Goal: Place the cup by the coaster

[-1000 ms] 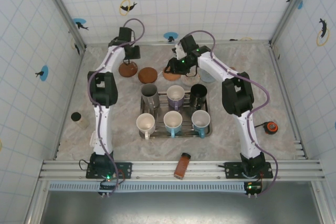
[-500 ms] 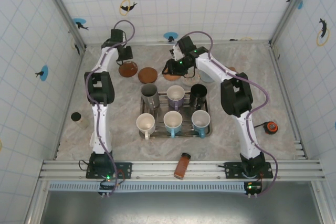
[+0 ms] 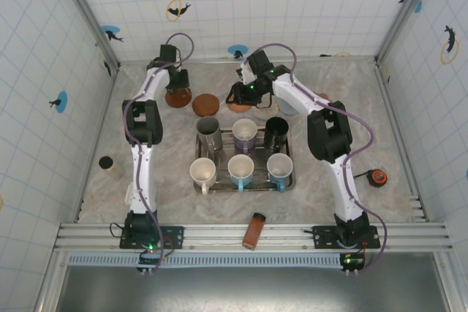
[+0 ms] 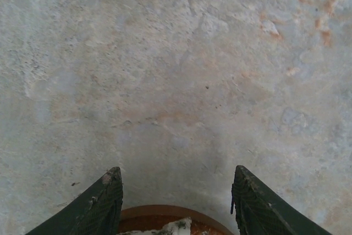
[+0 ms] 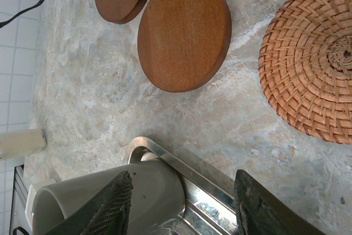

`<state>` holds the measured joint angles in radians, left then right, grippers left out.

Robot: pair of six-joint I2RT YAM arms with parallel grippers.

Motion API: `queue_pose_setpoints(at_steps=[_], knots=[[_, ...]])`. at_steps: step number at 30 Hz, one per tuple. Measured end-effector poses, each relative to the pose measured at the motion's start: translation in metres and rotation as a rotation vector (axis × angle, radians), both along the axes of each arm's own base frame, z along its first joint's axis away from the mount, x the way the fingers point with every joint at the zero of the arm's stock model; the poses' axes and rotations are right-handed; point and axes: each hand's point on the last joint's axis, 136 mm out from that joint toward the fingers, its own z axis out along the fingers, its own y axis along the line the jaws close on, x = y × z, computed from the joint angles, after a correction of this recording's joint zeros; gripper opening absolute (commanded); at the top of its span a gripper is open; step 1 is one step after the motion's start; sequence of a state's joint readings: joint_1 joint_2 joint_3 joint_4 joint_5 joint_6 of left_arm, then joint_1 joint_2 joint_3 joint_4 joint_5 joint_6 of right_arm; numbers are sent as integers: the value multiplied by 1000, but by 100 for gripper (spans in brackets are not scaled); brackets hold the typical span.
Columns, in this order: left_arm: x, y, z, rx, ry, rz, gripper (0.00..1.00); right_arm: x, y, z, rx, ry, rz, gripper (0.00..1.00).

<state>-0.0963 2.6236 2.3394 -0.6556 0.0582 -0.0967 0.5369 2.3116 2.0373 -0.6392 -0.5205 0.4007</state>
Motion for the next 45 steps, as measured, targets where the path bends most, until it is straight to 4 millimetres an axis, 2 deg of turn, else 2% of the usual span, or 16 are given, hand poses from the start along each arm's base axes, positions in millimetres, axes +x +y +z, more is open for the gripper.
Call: queue_pose_setpoints(at_steps=[10, 20, 29, 45], knots=[[-12, -16, -6, 115, 33, -62, 50, -1, 1, 0, 0, 1, 2, 51], [-22, -6, -6, 165, 54, -46, 48, -4, 5, 0, -1, 0, 12, 51], [-42, 7, -5, 221, 89, -22, 48, -5, 5, -1, -5, -4, 15, 52], [-44, 10, -2, 226, 92, -1, 54, -2, 2, -1, -17, -6, 5, 51]])
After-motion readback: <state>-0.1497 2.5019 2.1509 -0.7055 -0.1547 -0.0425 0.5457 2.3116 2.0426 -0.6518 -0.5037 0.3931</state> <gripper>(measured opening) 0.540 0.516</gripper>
